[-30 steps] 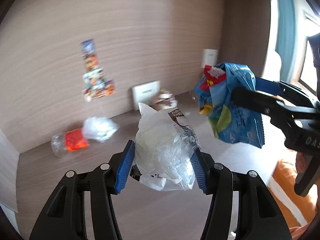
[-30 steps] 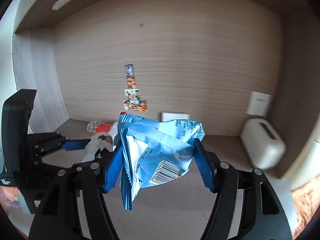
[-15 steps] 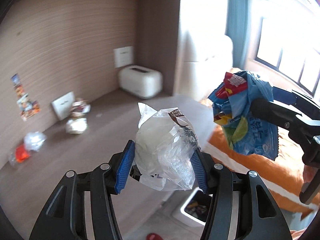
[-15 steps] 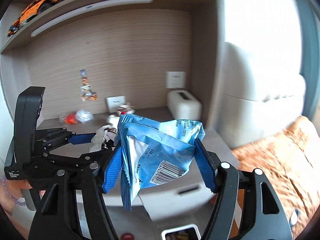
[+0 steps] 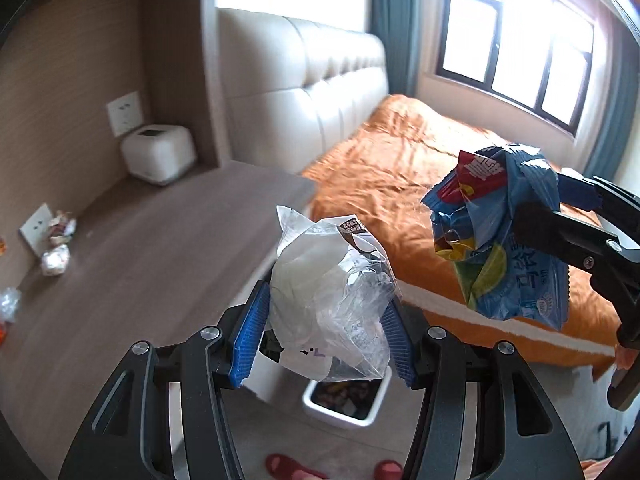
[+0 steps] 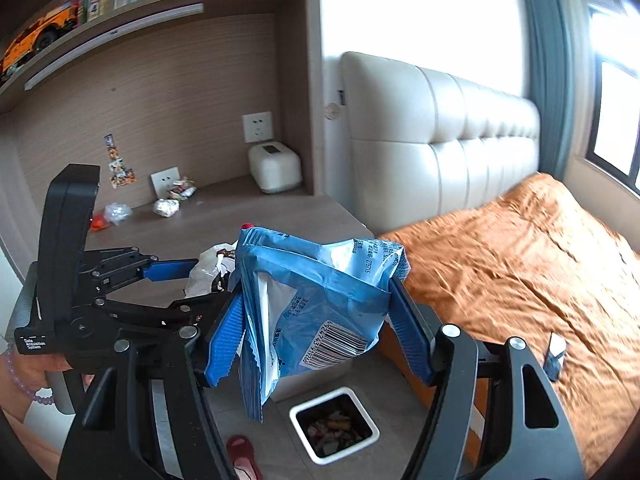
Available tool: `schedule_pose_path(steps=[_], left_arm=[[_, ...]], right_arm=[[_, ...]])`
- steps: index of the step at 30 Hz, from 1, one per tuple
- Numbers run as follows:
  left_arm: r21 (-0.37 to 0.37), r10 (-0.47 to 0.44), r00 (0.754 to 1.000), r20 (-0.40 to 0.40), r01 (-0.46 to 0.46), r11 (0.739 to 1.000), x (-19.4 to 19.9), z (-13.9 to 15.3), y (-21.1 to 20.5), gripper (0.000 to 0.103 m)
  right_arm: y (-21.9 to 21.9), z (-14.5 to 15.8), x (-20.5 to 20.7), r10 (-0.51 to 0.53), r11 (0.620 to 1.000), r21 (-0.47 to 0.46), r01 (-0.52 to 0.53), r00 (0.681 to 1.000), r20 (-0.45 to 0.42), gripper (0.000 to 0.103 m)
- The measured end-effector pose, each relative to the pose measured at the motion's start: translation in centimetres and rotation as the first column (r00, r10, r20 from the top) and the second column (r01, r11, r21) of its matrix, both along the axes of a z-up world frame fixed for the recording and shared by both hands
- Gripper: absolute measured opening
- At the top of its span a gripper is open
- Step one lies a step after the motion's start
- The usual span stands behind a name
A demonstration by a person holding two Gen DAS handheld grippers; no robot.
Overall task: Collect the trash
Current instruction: 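Carry the clear bag and blue snack bag over the white trash bin, then open the left tool over the bin while the right tool releases the blue bag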
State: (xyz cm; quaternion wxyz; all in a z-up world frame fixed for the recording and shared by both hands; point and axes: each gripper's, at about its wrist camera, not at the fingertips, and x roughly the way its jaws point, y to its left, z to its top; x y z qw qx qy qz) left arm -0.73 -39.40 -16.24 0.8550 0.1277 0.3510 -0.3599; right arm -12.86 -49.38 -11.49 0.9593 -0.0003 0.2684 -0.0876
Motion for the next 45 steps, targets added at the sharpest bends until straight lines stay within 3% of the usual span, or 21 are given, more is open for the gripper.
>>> schedule_pose_path(steps=[9,18,24,29,35,37,38,39,40,42,45], left_arm=[[0.057,-0.062,0.997,-0.047,0.065,0.996,-1.6,-4.1,-3.4,0.054],[0.112,-0.096,0.986,-0.136,0.112,0.987,-0.1,-12.3,-5.0,0.054],[0.14,-0.128,0.97,-0.207,0.159,0.977,1.3,-20.8,-6.5,0.054],[0.145,-0.161,0.944,-0.287,0.209,0.967,3.1,-30.1,-8.1,0.055],[0.179,-0.182,0.933,-0.31,0.245,0.953,5.7,-40.3,-9.5,0.055],[0.186,-0.194,0.924,-0.33,0.265,0.946,6.4,-43.7,-9.6,0.06],[0.187,-0.205,0.915,-0.346,0.281,0.941,6.7,-45.5,-9.6,0.075],[0.183,-0.21,0.911,-0.355,0.288,0.94,6.7,-46.7,-9.5,0.099],[0.163,-0.213,0.907,-0.364,0.287,0.944,6.9,-48.4,-9.2,0.099],[0.172,-0.214,0.896,-0.388,0.298,0.939,7.1,-51.4,-9.1,0.098],[0.213,-0.203,0.902,-0.381,0.3,0.93,7.1,-53.8,-9.0,0.098]], right_arm=[[-2.7,-3.2,-3.0,-0.066,0.997,0.043,0.068,0.997,-0.043,0.069],[-5.1,-10.7,-1.1,-0.088,0.991,0.091,0.102,0.985,-0.148,0.069],[-7.0,-17.9,1.6,-0.093,0.987,0.104,0.119,0.97,-0.223,0.069],[-8.9,-26.3,4.4,-0.078,0.98,0.152,0.126,0.954,-0.29,0.069],[-10.7,-36.6,7.6,-0.082,0.967,0.199,0.162,0.93,-0.358,0.069],[-11.4,-39.9,8.5,-0.08,0.959,0.222,0.174,0.922,-0.378,0.075],[-11.9,-41.6,8.9,-0.075,0.954,0.241,0.179,0.92,-0.385,0.077],[-12.1,-42.8,9.1,-0.075,0.949,0.257,0.185,0.919,-0.387,0.084],[-12.5,-44.6,9.4,-0.064,0.939,0.288,0.189,0.917,-0.394,0.097],[-12.7,-47.9,10.0,-0.049,0.933,0.301,0.197,0.899,-0.434,0.099],[-12.5,-50.6,10.3,-0.062,0.945,0.253,0.208,0.873,-0.484,0.099]])
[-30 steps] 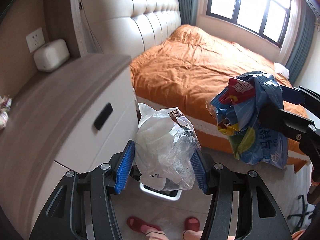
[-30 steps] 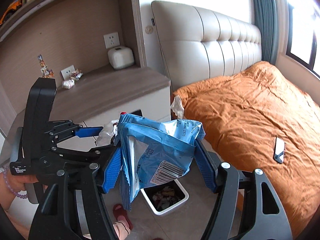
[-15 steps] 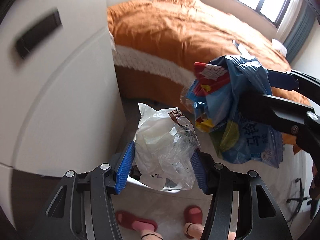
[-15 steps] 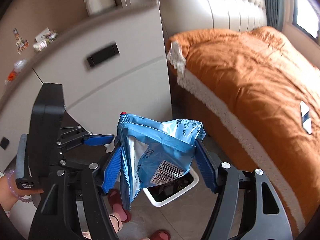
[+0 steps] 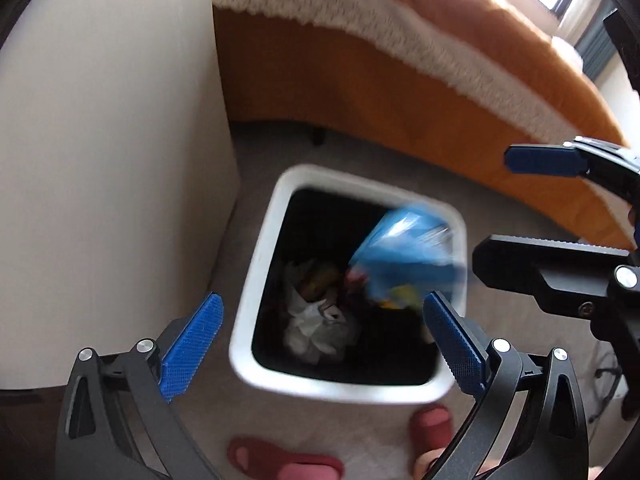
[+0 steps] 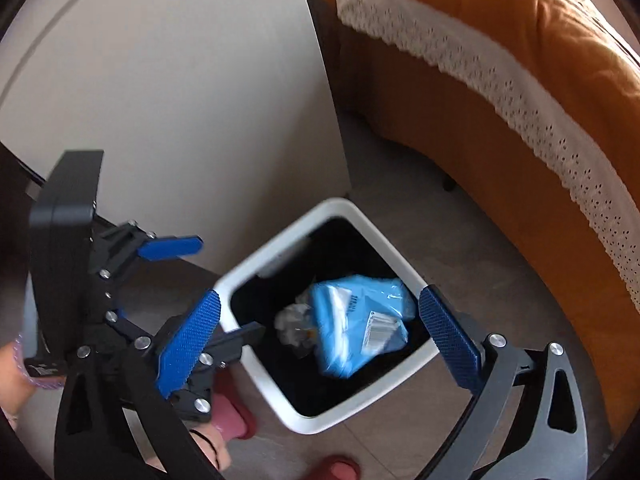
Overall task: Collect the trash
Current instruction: 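Open the left tool over the bin while the right tool releases the blue bag, then move both open tools back to the remaining desk trash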
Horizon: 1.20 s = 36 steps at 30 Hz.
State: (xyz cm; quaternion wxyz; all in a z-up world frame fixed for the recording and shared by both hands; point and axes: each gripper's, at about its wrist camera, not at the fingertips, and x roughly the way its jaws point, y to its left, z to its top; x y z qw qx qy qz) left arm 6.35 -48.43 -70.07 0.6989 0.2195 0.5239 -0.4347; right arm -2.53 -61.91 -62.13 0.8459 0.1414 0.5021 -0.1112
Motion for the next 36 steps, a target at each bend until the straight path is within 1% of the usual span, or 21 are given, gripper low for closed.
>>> schedule_pose_path(steps=[1,3,6,8,11,12,15,18,20,22,24,26,27,28,30,31,33,34,36], left_arm=[[0.005,-0.004,1.0,0.003,0.004,1.0,-0.1,-0.5,0.1,0.098],[0.008,-0.002,1.0,0.005,0.002,1.0,-0.2,-0.6,0.5,0.098],[-0.005,0.019,1.0,-0.004,-0.019,1.0,0.2,0.6,1.1,0.098],[-0.01,0.036,0.999,0.001,-0.036,0.999,0.6,2.1,1.4,0.098],[-0.026,0.055,0.998,0.004,-0.055,0.998,1.1,4.5,1.6,0.098],[-0.033,0.06,0.998,0.001,-0.06,0.998,1.2,5.4,1.7,0.098],[-0.068,0.075,0.997,0.026,-0.073,0.995,1.1,9.7,2.0,0.098],[-0.102,0.086,0.995,0.058,-0.08,0.992,0.8,13.9,2.1,0.098],[-0.132,0.097,0.992,0.083,-0.085,0.988,0.4,17.7,2.2,0.098],[-0.178,0.113,0.989,0.099,-0.094,0.98,0.4,21.6,2.4,0.098],[-0.216,0.139,0.984,0.113,-0.112,0.97,0.6,25.4,2.8,0.098],[-0.266,0.173,0.978,0.117,-0.137,0.954,0.9,29.6,3.3,0.098],[-0.293,0.185,0.975,0.122,-0.143,0.945,1.0,32.0,3.7,0.098],[-0.307,0.194,0.972,0.131,-0.146,0.941,1.1,33.5,4.0,0.098],[-0.33,0.206,0.967,0.146,-0.149,0.932,1.3,36.4,4.7,0.098],[-0.345,0.222,0.961,0.165,-0.155,0.926,1.5,38.2,5.4,0.098],[-0.345,0.255,0.949,0.187,-0.18,0.921,2.1,40.7,6.5,0.098],[-0.352,0.271,0.944,0.189,-0.192,0.916,2.5,42.2,7.4,0.098],[-0.375,0.319,0.926,0.201,-0.228,0.898,3.3,44.6,9.4,0.098]], right_arm=[[0.1,-0.5,0.0,-0.001,1.0,-0.007,0.001,1.0,-0.011,0.099],[0.1,-0.6,-0.1,-0.001,1.0,-0.011,0.0,1.0,-0.016,0.099],[0.3,0.4,-0.1,0.003,1.0,-0.021,-0.004,1.0,-0.021,0.099],[0.6,1.6,-0.2,0.012,1.0,-0.019,-0.012,1.0,-0.018,0.099],[1.0,4.4,0.3,0.033,0.999,-0.039,-0.034,0.999,-0.007,0.099],[1.3,5.8,0.4,0.042,0.998,-0.052,-0.042,0.999,-0.003,0.099],[1.3,9.1,0.7,0.053,0.996,-0.074,-0.052,0.998,0.014,0.099],[1.7,14.3,0.3,0.035,0.996,-0.087,-0.03,0.997,0.065,0.099],[2.0,17.4,-0.3,0.025,0.995,-0.094,-0.016,0.995,0.094,0.099],[2.8,21.5,-0.7,0.038,0.991,-0.134,-0.021,0.991,0.125,0.099],[3.5,24.9,-0.4,0.059,0.984,-0.173,-0.032,0.986,0.153,0.099],[4.5,29.5,-0.2,0.093,0.975,-0.217,-0.049,0.976,0.197,0.099],[4.8,30.8,0.1,0.104,0.971,-0.233,-0.053,0.972,0.211,0.099],[5.4,32.7,0.5,0.121,0.965,-0.254,-0.062,0.967,0.225,0.099],[6.2,35.2,1.4,0.13,0.954,-0.293,-0.057,0.963,0.235,0.099],[6.8,36.7,1.7,0.14,0.952,-0.301,-0.057,0.956,0.26,0.099],[7.6,38.9,2.6,0.158,0.952,-0.297,-0.068,0.944,0.29,0.099],[8.3,40.2,3.2,0.172,0.95,-0.303,-0.073,0.933,0.315,0.099],[9.7,42.4,4.3,0.204,0.944,-0.317,-0.088,0.913,0.355,0.099]])
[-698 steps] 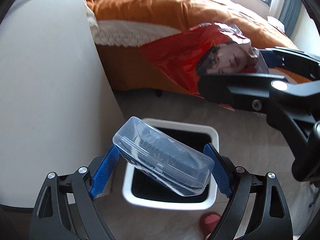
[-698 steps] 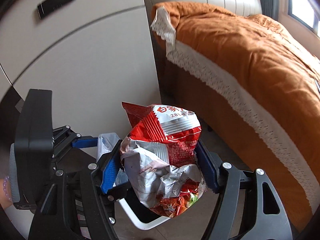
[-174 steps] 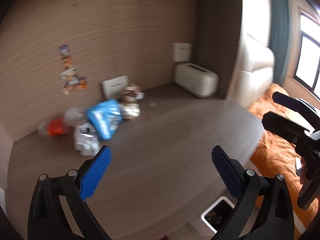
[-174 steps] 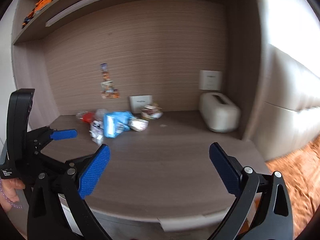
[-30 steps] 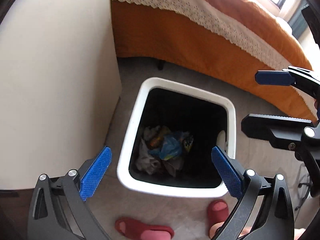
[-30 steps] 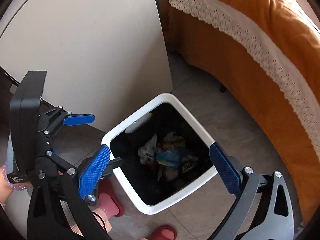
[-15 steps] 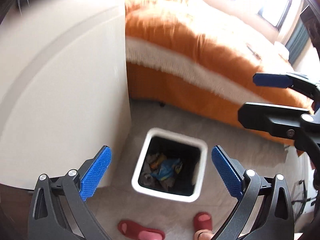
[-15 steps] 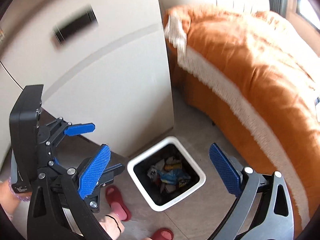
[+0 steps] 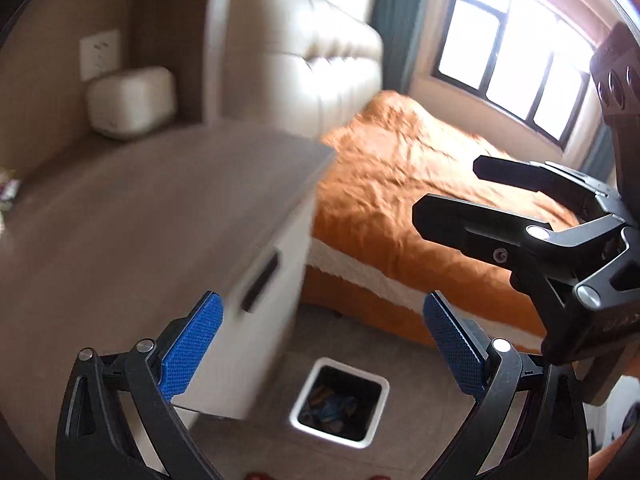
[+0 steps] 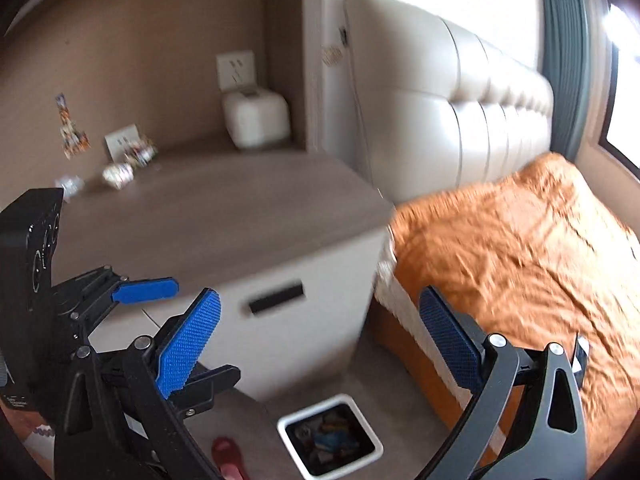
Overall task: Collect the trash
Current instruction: 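Move both open tools back to the remaining desk trash, then grasp the crumpled foil wrapper with the right tool while the left tool grasps the white wrapper ball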
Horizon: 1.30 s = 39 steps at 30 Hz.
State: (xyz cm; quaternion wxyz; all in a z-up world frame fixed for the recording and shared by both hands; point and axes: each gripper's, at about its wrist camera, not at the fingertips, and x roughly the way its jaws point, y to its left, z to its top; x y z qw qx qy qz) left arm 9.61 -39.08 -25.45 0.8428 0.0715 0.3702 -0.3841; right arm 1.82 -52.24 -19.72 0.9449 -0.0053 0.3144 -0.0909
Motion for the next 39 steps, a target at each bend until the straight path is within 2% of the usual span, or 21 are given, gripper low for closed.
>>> schedule_pose_path(steps=[3,8,12,13,15,18,23,30,34,37,39], left_arm=[[-0.016,0.068,0.998,-0.002,-0.068,0.998,1.9,3.3,3.5,0.098],[0.024,0.226,0.971,0.083,-0.229,0.973,4.7,7.6,10.9,0.098],[0.021,0.348,0.931,0.107,-0.352,0.936,6.6,10.1,17.0,0.098],[0.021,0.39,0.915,0.105,-0.394,0.919,7.3,10.7,18.7,0.098],[0.011,0.428,0.899,0.093,-0.431,0.902,8.3,11.3,21.4,0.098],[0.003,0.481,0.869,0.119,-0.485,0.875,9.5,12.0,23.9,0.098],[0.001,0.546,0.829,0.123,-0.55,0.835,11.3,11.7,26.5,0.098],[-0.005,0.625,0.776,0.083,-0.627,0.779,15.1,8.8,26.6,0.098],[0.046,0.661,0.744,0.101,-0.667,0.744,18.3,6.9,25.7,0.098],[0.079,0.68,0.73,0.072,-0.684,0.725,21.3,5.2,25.4,0.098],[0.074,0.68,0.732,0.05,-0.681,0.728,22.7,4.5,25.4,0.098]], right_arm=[[2.7,2.9,2.4,0.055,0.998,-0.011,-0.054,0.996,0.068,0.099],[7.8,6.8,6.7,0.185,0.983,-0.017,-0.184,0.97,0.156,0.099],[11.8,8.5,9.9,0.267,0.963,-0.023,-0.268,0.945,0.187,0.099],[12.8,8.9,10.7,0.29,0.956,-0.019,-0.292,0.937,0.196,0.099],[14.6,9.4,12.0,0.321,0.946,-0.03,-0.322,0.924,0.208,0.099],[17.0,9.9,14.0,0.371,0.928,-0.047,-0.37,0.904,0.212,0.099],[20.0,9.3,18.1,0.454,0.89,-0.054,-0.452,0.875,0.168,0.099],[21.2,6.5,24.7,0.547,0.836,-0.032,-0.547,0.831,0.1,0.099],[21.0,4.3,29.7,0.611,0.791,-0.009,-0.612,0.789,0.063,0.099],[21.1,2.6,33.2,0.651,0.759,-0.024,-0.651,0.758,0.028,0.099],[21.3,1.9,35.0,0.67,0.742,-0.029,-0.67,0.742,0.009,0.099]])
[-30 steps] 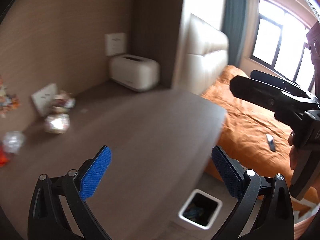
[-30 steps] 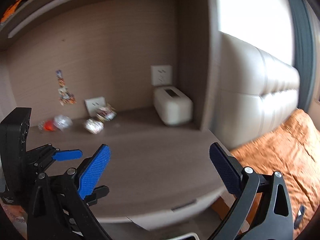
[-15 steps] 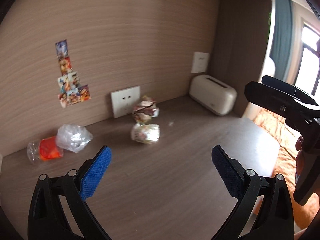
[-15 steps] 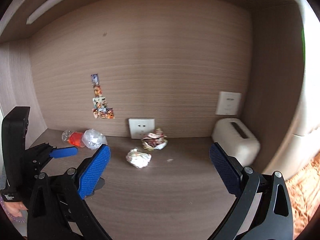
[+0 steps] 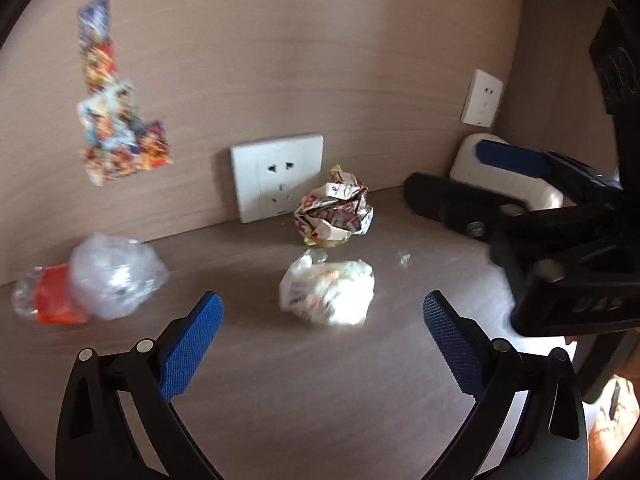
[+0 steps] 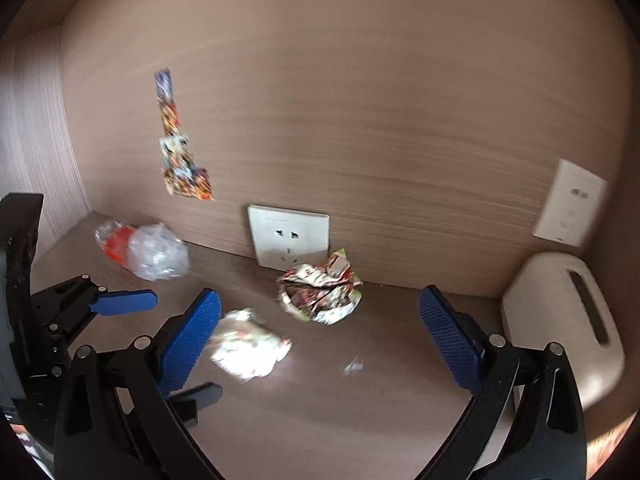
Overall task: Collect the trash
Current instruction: 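Grasp the crumpled foil wrapper with the right tool while the left tool grasps the white wrapper ball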
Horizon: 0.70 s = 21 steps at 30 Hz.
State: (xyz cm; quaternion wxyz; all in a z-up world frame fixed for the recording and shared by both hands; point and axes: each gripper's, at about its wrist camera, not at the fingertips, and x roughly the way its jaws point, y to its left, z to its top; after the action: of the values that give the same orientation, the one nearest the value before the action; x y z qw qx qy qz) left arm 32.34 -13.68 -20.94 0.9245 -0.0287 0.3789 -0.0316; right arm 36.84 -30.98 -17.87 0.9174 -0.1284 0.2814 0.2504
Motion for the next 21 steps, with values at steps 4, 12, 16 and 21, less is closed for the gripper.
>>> schedule_pose_path(steps=[4,12,16,21], left_arm=[[0.004,-0.009,0.999,-0.032,0.009,1.0,2.6,-1.1,-0.3,0.098],[-0.006,-0.005,0.997,-0.072,0.004,1.0,5.4,-2.3,-0.1,0.089],[0.0,0.0,0.995,-0.103,0.0,1.0,6.3,-3.2,-0.2,0.07],[-0.017,-0.016,0.994,-0.104,0.014,1.0,6.8,-3.5,-0.8,0.055]], right_arm=[[0.6,-2.0,3.5,0.04,0.999,-0.03,-0.042,0.998,-0.053,0.099],[1.8,-4.2,6.8,0.082,0.995,-0.049,-0.087,0.991,-0.106,0.099],[2.2,-5.1,7.8,0.093,0.993,-0.057,-0.101,0.988,-0.121,0.099],[2.8,-6.1,8.6,0.096,0.992,-0.072,-0.107,0.985,-0.142,0.099]])
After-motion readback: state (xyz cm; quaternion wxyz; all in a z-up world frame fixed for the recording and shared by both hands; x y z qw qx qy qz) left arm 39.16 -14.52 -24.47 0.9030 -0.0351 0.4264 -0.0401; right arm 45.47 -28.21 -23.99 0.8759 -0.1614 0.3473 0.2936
